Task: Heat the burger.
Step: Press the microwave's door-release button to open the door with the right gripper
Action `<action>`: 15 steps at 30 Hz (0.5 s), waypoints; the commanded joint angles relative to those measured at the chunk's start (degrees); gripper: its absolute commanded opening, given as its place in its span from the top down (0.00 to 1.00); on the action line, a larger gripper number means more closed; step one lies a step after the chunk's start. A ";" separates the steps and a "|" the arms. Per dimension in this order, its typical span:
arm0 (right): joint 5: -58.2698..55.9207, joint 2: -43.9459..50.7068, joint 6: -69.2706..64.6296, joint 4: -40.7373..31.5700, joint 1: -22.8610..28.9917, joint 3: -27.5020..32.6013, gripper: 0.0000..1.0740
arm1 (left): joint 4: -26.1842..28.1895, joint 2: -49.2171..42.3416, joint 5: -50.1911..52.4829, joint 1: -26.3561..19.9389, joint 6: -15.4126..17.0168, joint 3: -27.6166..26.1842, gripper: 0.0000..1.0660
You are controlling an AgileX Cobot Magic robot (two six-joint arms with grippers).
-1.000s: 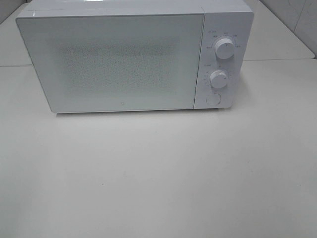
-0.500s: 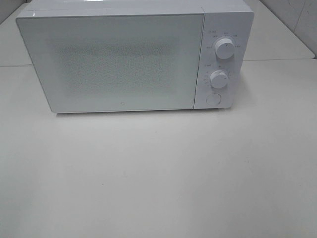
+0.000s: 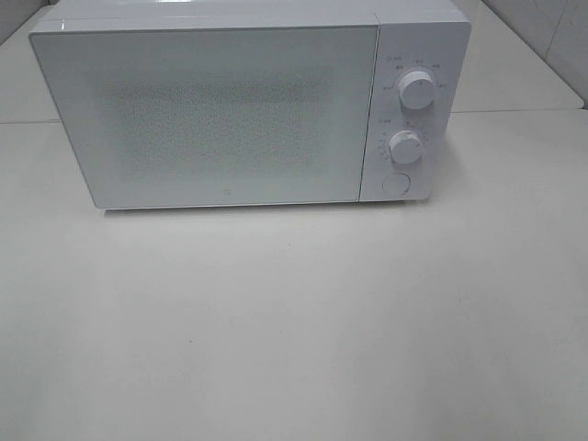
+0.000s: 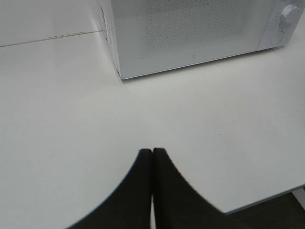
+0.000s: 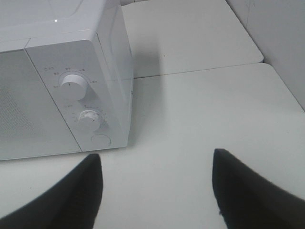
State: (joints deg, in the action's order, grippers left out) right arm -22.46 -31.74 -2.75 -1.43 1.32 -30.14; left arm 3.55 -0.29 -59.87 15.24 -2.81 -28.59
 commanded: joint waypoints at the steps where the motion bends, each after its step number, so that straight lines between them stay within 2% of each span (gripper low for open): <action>1: 7.68 -7.68 0.00 0.00 0.17 -0.40 0.46 | 0.11 -1.15 0.52 -0.17 0.11 0.17 1.00; 6: 14.67 -14.61 0.00 0.00 0.17 -0.40 0.55 | 0.11 -1.15 0.52 -0.17 0.11 0.17 1.00; 7: 18.62 -17.70 0.00 0.00 0.17 -0.40 0.61 | 0.11 -1.15 0.52 -0.17 0.11 0.17 1.00; 9: 20.68 -19.42 0.00 0.00 0.17 -0.40 0.65 | 0.11 -1.15 0.52 -0.17 0.11 0.17 1.00; 10: 24.64 -22.63 0.00 0.00 0.17 -0.40 0.72 | 0.11 -1.15 0.52 -0.17 0.11 0.17 1.00; 12: 26.53 -24.41 0.00 0.00 0.17 -0.40 0.75 | 0.11 -1.15 0.52 -0.17 0.11 0.17 1.00; 13: 31.23 -27.90 0.00 0.00 0.17 -0.40 0.82 | 0.11 -1.15 0.52 -0.17 0.11 0.17 1.00; 14: 31.23 -27.90 0.00 0.00 0.17 -0.40 0.82 | 0.11 -1.15 0.52 -0.17 0.11 0.17 1.00; 15: 35.18 -30.94 0.00 0.00 0.17 -0.40 0.90 | 0.11 -1.15 0.52 -0.17 0.11 0.17 1.00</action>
State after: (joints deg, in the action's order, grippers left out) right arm 6.59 -59.42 -2.75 -1.43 1.32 -30.14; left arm 3.55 -0.29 -59.87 15.24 -2.81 -28.59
